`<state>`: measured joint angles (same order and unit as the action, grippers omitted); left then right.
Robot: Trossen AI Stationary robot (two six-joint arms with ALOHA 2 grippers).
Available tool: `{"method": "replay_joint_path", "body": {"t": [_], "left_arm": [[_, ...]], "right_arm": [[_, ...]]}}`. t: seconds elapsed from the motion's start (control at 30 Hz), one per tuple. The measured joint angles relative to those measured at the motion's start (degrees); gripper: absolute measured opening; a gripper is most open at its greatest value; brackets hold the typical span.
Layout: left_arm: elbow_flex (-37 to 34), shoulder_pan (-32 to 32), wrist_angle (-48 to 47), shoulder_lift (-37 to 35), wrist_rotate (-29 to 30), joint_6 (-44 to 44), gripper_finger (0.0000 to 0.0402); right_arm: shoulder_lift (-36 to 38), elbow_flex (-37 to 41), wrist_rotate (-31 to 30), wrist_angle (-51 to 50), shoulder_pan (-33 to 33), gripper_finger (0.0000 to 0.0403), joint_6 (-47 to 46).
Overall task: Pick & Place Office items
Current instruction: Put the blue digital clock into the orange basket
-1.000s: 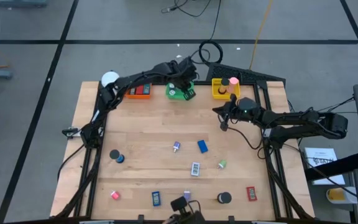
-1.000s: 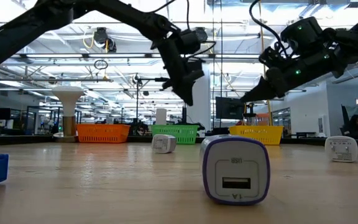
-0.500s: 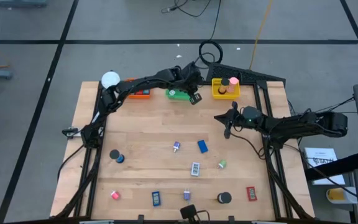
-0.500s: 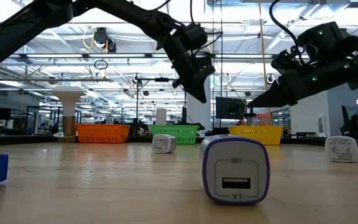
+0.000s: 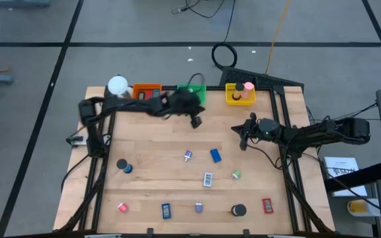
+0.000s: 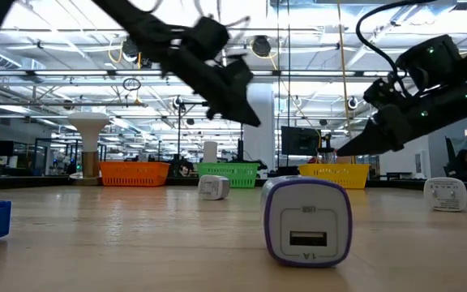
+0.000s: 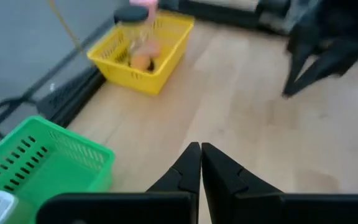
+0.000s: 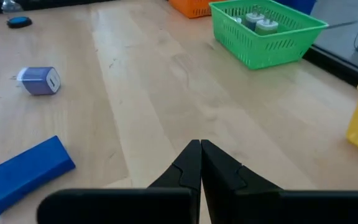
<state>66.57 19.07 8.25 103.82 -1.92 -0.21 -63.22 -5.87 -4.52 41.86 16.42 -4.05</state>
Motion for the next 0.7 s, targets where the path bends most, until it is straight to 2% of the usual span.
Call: {"method": "replay_joint_path", "body": {"t": [0.17,0.4,0.57,0.7], "left_arm": [[-18.37,-2.35,16.52,-9.56,-0.05,-2.89,0.0009],[-36.67,-4.79,35.84,-16.26,-0.11,-6.54,0.0012],[-44.12,-7.11,44.55,-16.68,-0.08,-7.98,0.0013],[-45.38,-9.84,45.91,-16.69,-0.16,-5.93,0.0003]], "right_arm": [[0.0,0.17,-0.16,-0.24,-1.01,0.0,-3.42],[0.0,0.16,-0.39,0.37,-1.17,0.0,-4.99],[-0.02,-1.85,-0.39,0.02,-1.17,0.0,-4.82],[-0.02,-5.29,-0.2,-2.67,-1.17,0.0,-3.76]]}}
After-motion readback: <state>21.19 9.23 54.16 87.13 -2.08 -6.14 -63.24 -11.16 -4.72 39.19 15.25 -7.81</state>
